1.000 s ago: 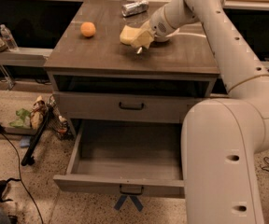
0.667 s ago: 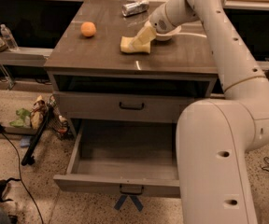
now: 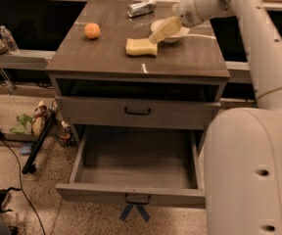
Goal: Pick sponge from middle drawer and place on counter
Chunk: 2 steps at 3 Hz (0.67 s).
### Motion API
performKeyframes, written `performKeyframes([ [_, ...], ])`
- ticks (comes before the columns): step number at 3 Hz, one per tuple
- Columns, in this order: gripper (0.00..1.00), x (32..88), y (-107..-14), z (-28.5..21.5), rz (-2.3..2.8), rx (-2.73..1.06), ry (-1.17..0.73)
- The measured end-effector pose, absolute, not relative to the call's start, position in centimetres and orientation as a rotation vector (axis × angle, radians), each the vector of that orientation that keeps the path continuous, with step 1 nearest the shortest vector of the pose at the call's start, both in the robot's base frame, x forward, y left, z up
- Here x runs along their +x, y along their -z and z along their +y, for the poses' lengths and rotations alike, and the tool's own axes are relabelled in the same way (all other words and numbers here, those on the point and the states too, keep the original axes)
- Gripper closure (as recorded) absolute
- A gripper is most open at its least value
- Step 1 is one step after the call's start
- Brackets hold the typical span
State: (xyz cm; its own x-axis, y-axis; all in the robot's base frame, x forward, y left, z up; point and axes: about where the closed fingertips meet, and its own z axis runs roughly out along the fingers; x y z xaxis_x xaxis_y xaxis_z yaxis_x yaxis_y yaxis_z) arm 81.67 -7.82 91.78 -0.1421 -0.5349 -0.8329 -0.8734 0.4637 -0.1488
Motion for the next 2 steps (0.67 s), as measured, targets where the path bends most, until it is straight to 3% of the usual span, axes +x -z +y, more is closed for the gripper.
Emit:
performKeyframes([
  [1,0.0,77.0,-99.2,-18.0,1.786,-0.999,-0.332],
  [2,0.0,72.0,-102.3,-23.6,1.789,-0.882,-0.234],
])
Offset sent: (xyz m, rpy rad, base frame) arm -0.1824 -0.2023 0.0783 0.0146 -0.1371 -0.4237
